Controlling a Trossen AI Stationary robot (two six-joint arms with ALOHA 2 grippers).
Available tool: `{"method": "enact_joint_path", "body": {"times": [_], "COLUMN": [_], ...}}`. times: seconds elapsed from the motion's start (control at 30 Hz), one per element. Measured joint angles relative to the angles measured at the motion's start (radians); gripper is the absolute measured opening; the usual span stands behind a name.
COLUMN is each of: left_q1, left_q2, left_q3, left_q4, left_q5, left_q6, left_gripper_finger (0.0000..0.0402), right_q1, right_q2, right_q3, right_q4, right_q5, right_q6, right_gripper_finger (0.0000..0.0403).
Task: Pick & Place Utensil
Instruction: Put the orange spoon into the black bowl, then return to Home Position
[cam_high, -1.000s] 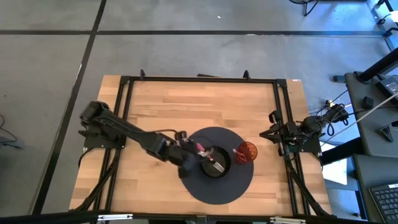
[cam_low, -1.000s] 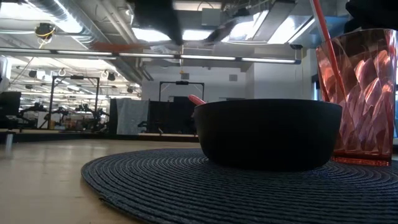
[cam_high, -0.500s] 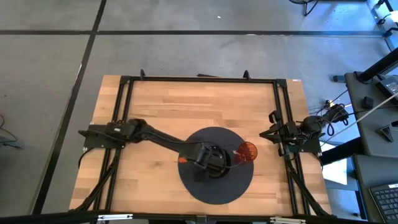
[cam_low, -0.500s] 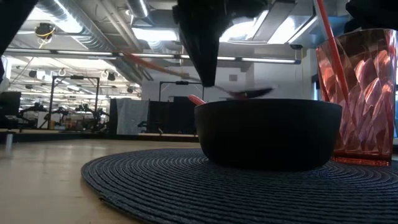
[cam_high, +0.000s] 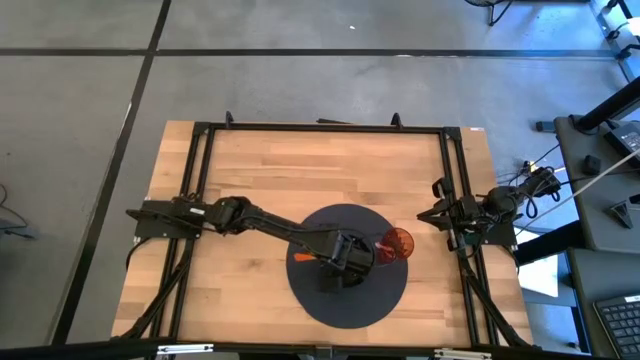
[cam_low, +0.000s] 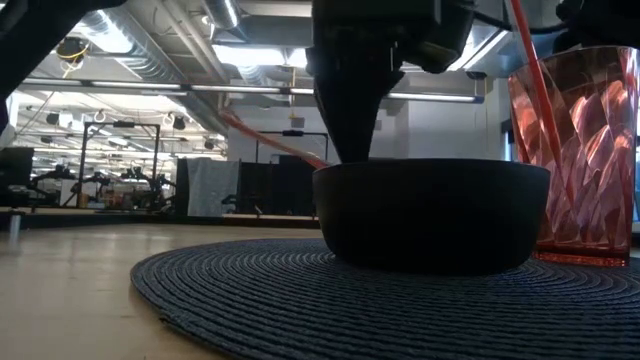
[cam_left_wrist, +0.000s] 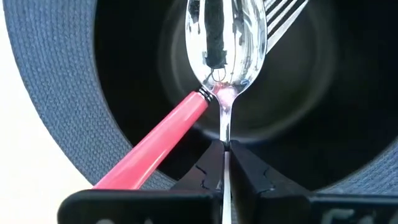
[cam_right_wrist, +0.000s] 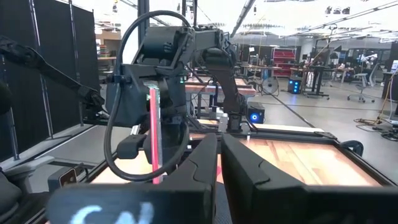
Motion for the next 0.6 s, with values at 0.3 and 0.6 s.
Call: {"method": "enact_joint_path", "body": {"times": [0.3,0.6], "left_q1": [0.001,-0.004], "left_q2": [-0.001,-0.009], "left_q3": [0.000,0.000], "left_q4": [0.033,0.020], "left_q5": [-0.005,0.010], "left_q6": [0.016,0.045], "left_gripper_finger": [0.0048,0.0083], "right_q1": [0.000,0.000], "right_q2": [0.000,0.000], "right_q3": [0.000,0.000], "right_q4": [0.000,0.000], "right_q5": [0.000,0.000], "right_q6": [-0.002,0.000], "right_gripper_finger": [0.0023,0.0023]}}
